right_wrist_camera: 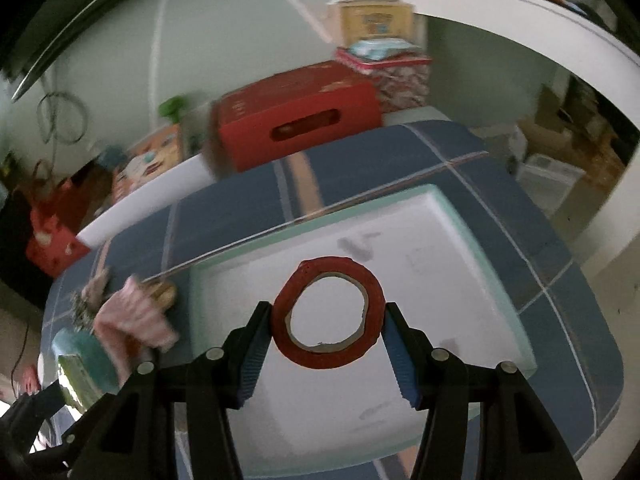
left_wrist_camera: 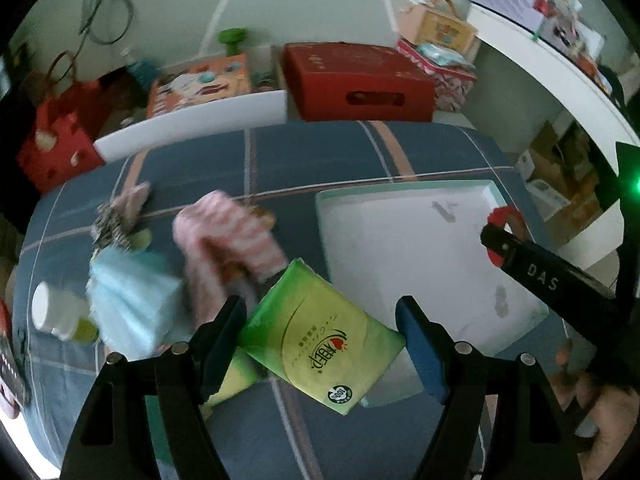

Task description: Organize soft objects

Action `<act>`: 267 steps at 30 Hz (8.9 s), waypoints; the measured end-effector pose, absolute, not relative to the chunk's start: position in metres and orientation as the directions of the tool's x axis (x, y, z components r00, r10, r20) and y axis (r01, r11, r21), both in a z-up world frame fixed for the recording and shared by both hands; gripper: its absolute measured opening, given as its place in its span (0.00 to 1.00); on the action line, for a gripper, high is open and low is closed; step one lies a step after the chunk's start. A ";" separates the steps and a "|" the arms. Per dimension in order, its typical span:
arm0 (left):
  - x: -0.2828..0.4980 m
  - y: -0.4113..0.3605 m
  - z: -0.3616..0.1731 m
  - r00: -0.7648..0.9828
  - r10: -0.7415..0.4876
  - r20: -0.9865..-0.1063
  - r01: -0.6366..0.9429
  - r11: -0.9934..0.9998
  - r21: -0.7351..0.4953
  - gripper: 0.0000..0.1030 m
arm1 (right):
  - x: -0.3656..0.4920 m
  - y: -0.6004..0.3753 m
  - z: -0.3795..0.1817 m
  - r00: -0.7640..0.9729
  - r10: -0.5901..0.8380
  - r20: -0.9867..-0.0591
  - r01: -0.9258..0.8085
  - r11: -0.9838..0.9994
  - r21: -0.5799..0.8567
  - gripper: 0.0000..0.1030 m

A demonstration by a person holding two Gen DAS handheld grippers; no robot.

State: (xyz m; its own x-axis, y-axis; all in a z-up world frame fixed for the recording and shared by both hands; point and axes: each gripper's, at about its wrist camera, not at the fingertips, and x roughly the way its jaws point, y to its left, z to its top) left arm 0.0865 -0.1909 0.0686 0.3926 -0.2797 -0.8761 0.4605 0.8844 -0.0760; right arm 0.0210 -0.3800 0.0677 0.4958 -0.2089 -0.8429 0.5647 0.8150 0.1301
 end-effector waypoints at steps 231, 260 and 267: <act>0.080 0.087 -0.012 0.390 -0.178 -0.904 -0.205 0.940 -0.274 0.82 | 0.031 -0.158 0.029 0.458 0.054 -0.887 0.023 0.997 0.073 0.64; 0.094 -0.095 0.108 0.540 -0.328 -0.775 0.272 0.940 -0.208 0.82 | 0.012 -0.347 0.071 0.519 -0.234 -0.822 0.536 0.838 0.099 0.64; 0.114 -0.171 0.072 0.451 -0.360 -0.817 0.387 0.903 -0.184 0.82 | 0.020 -0.389 0.055 0.493 -0.252 -0.833 0.599 0.792 0.114 0.64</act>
